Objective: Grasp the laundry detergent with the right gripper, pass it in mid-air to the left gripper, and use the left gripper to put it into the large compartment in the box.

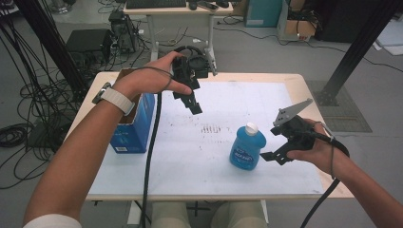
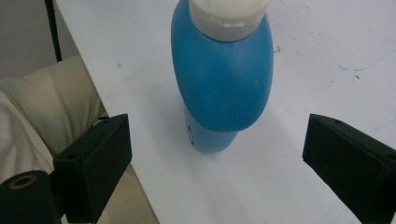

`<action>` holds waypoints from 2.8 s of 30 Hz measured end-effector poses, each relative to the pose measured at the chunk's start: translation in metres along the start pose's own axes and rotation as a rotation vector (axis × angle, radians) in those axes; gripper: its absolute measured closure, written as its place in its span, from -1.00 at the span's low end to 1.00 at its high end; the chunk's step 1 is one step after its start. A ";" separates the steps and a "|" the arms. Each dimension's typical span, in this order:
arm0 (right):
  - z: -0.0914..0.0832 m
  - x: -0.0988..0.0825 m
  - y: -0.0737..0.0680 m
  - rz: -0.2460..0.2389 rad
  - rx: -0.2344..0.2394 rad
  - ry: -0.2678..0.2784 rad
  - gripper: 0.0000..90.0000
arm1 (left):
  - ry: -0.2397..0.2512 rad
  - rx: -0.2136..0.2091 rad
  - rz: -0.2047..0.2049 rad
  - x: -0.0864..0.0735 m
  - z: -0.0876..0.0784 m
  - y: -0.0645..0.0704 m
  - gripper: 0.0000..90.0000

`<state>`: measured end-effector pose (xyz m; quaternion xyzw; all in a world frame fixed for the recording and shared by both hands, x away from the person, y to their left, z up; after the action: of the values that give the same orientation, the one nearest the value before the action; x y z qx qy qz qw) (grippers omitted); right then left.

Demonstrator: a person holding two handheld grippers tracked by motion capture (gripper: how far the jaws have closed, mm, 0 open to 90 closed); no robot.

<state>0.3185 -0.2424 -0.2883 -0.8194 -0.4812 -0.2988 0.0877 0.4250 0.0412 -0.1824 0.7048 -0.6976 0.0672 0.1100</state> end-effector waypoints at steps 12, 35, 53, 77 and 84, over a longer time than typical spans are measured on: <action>0.007 -0.014 -0.002 0.073 -0.006 0.059 -0.83 | 0.002 0.000 0.000 0.000 0.001 0.000 -0.80; 0.023 -0.030 -0.006 0.159 0.013 0.133 -0.85 | 0.000 -0.003 -0.006 -0.001 0.004 0.000 -0.80; 0.031 -0.039 -0.008 0.181 0.020 0.185 -0.86 | 0.000 -0.003 -0.010 -0.002 0.007 -0.002 -0.80; 0.038 -0.052 -0.007 0.215 0.023 0.276 -0.86 | -0.003 -0.003 -0.014 -0.001 0.008 -0.003 -0.80; 0.039 -0.053 -0.008 0.218 0.024 0.304 -0.86 | -0.004 -0.004 -0.013 -0.002 0.008 -0.003 -0.80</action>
<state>0.3087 -0.2603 -0.3516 -0.8110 -0.3742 -0.4022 0.2010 0.4273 0.0407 -0.1909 0.7092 -0.6934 0.0635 0.1105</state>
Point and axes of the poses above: each handheld gripper's, and its own axes: z roughly forward along the jaws, x roughly out of its top, y roughly to its right, the point moved 1 cm from there along z, roughly forward along the jaws, and after that the axes turned 7 degrees about -x, right-handed, at the moved point
